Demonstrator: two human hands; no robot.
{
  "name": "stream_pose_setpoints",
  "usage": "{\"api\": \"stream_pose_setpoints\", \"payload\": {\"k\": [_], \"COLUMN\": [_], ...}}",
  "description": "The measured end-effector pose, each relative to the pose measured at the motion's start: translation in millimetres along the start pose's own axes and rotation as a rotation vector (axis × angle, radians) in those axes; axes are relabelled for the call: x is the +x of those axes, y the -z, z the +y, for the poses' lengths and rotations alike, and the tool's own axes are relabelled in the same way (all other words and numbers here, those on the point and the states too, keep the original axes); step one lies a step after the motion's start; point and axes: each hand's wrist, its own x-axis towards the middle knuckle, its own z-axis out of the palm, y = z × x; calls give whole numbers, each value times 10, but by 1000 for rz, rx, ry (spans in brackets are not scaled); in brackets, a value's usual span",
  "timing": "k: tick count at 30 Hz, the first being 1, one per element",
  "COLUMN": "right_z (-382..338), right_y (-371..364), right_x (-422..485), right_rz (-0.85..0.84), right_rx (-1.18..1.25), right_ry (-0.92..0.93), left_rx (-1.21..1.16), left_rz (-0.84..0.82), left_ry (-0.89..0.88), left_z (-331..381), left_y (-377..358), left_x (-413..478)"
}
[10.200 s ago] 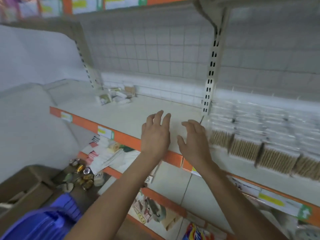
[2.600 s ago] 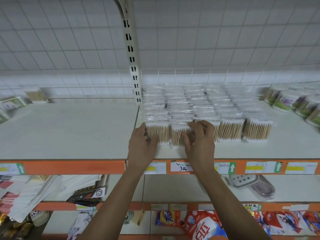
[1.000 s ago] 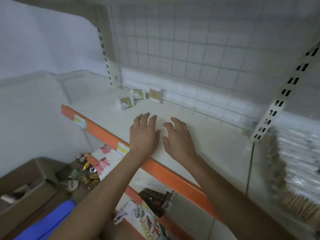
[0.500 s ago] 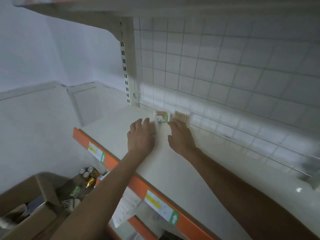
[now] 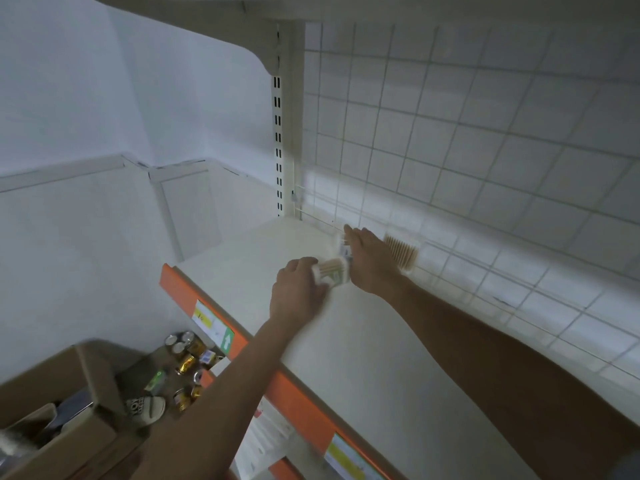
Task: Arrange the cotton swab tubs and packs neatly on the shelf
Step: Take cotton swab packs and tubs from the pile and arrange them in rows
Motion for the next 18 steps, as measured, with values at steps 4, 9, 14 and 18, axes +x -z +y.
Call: {"api": "stream_pose_setpoints", "payload": {"k": [4,9,14,18], "right_z": [0,43,127,237], "right_y": [-18,-43,-11,110], "right_x": [39,-47,-328,-692], "right_rz": [57,111,103,76], "right_rx": [-120,-1,127,136], "right_ry": [-2,-31,-55,-105], "left_rx": [-23,-21,-120,-273], "left_rz": [2,-12,-34,35], "left_ry": [-28,-6,28,31], "left_z": [-4,42,159,298], "left_y": [8,3,39,78], "left_x": [-4,-58,-170,-322]}}
